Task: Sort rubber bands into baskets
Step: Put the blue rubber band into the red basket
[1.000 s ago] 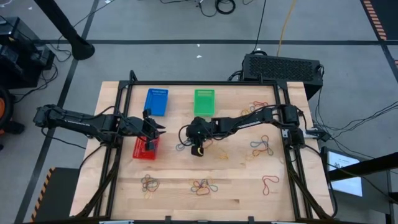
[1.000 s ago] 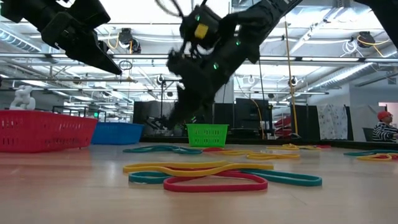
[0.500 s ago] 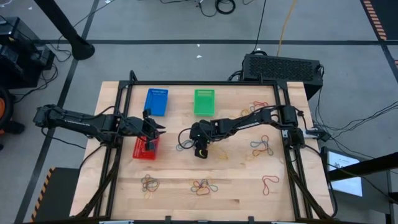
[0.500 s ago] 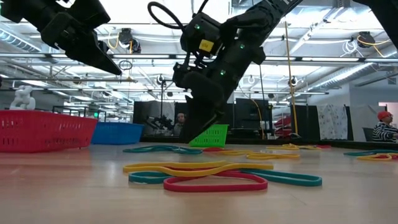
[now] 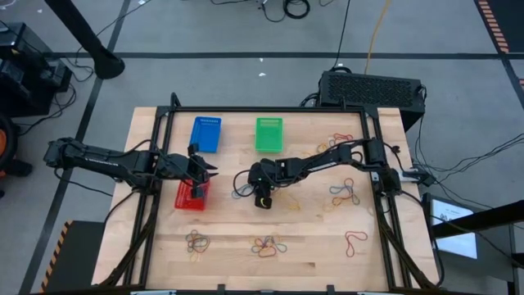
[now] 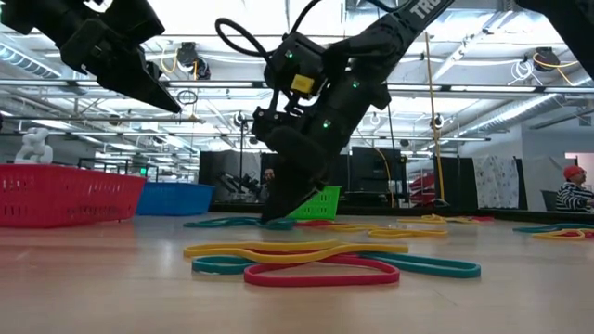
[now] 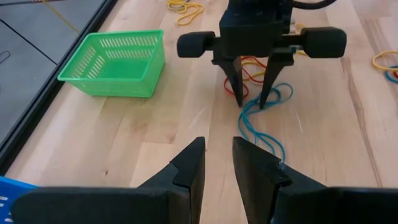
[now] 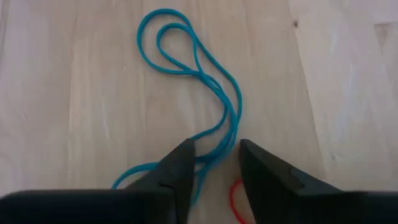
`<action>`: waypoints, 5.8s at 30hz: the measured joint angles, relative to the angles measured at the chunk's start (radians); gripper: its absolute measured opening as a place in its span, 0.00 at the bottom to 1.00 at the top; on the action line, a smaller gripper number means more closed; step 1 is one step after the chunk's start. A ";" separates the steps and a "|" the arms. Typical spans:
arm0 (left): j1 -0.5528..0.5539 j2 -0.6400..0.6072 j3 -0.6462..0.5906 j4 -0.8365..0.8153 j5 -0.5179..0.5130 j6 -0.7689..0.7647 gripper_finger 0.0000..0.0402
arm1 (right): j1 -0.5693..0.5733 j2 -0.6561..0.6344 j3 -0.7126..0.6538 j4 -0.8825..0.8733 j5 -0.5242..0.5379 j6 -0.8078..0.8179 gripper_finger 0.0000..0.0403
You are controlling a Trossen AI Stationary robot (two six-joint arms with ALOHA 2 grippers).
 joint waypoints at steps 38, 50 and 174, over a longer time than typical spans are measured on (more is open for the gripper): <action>0.000 0.000 0.000 0.001 0.000 0.000 0.22 | 0.194 -0.278 -0.004 0.053 0.305 -0.188 0.00; 0.000 0.000 0.000 0.001 0.000 0.000 0.22 | 0.191 -0.278 -0.004 0.087 0.145 -0.186 0.01; 0.002 0.137 0.076 0.251 -0.394 0.237 0.22 | -0.439 -0.937 -0.775 -0.342 0.382 1.020 0.29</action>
